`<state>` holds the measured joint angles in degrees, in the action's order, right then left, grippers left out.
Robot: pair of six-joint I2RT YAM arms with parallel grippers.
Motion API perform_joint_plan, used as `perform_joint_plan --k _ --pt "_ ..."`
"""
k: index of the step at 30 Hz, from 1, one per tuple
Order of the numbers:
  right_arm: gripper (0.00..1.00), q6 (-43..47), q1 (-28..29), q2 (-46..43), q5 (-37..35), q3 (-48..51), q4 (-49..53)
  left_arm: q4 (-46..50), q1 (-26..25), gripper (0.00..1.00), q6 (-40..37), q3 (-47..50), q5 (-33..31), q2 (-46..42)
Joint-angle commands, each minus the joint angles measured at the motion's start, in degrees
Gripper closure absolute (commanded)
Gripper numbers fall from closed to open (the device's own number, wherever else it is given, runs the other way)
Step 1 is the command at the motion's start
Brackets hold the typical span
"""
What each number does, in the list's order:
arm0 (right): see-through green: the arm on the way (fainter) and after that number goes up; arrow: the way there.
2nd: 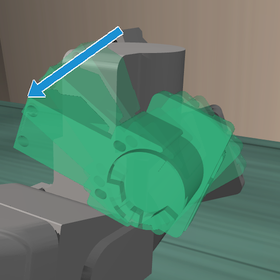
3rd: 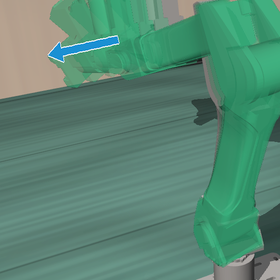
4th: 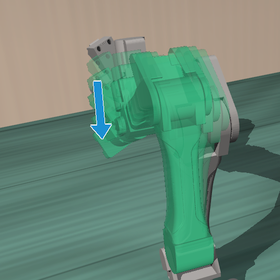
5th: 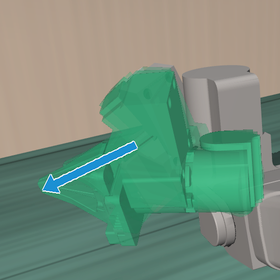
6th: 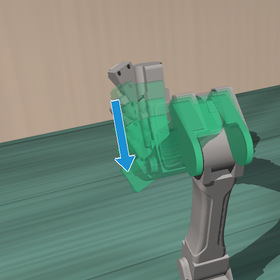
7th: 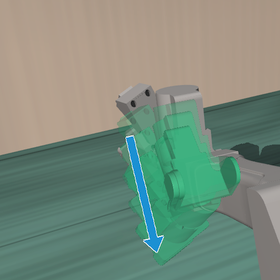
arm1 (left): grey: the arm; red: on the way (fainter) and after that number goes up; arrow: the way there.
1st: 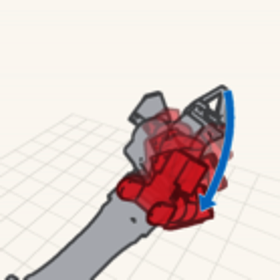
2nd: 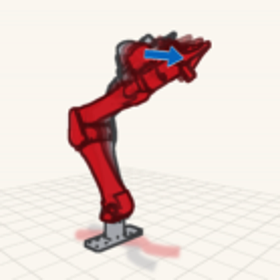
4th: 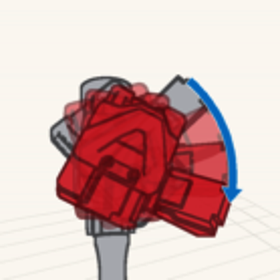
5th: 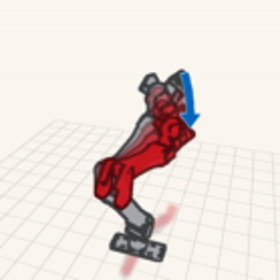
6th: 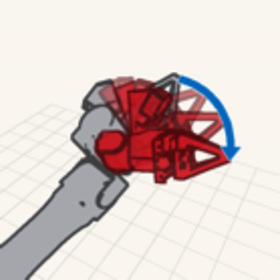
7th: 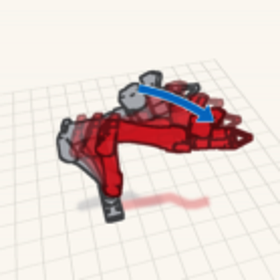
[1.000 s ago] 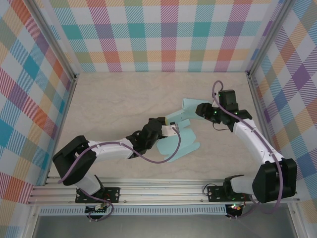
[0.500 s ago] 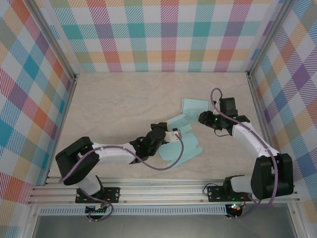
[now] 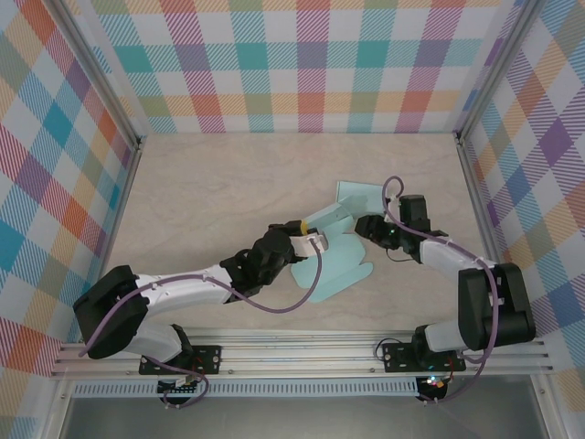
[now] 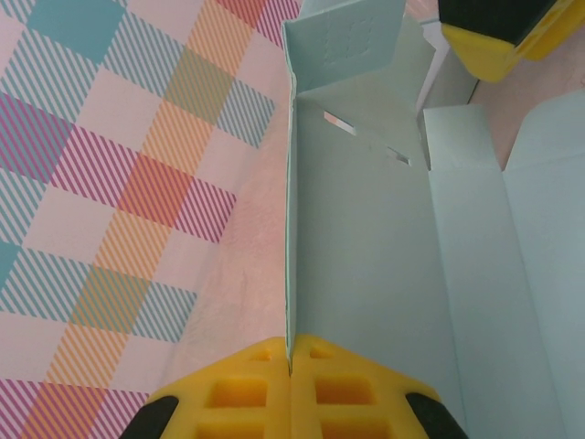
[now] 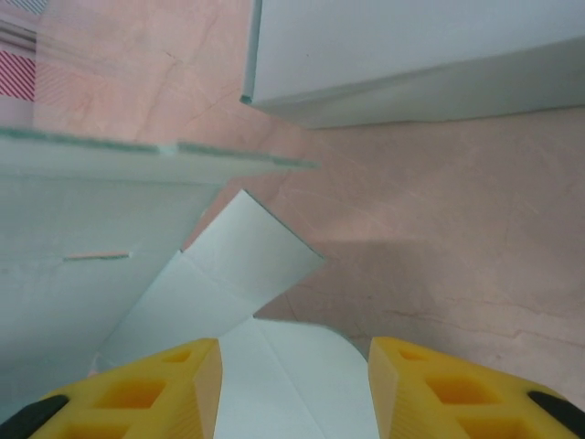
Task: Fold the paper box
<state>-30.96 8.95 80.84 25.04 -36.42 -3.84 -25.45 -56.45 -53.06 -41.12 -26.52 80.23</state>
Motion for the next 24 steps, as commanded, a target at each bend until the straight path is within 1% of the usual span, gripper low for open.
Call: perform_joint_plan --k 1,7,10,17,19,24 --pt "0.53 -1.4 -0.2 1.8 1.8 0.3 -7.9 -0.6 1.0 1.00 2.4 0.3 1.7 -0.9" --pt "0.50 -2.8 0.2 4.6 2.7 0.7 -12.4 -0.7 1.7 1.00 3.3 0.3 2.5 -0.9" --pt "0.46 -3.2 0.9 6.0 2.8 0.7 -14.2 -0.7 2.0 1.00 3.5 0.3 2.8 -0.9" --pt "0.46 -4.2 1.8 8.1 3.8 0.8 -17.0 -0.7 2.5 1.00 4.3 0.2 3.1 -0.3" --pt "0.47 -4.6 1.8 8.5 4.4 0.9 -17.9 -0.8 2.6 1.00 4.5 0.3 3.3 -0.4" --pt "0.57 -6.3 1.7 9.1 6.3 1.9 -21.6 -0.7 3.1 1.00 4.8 -0.1 3.2 0.0"
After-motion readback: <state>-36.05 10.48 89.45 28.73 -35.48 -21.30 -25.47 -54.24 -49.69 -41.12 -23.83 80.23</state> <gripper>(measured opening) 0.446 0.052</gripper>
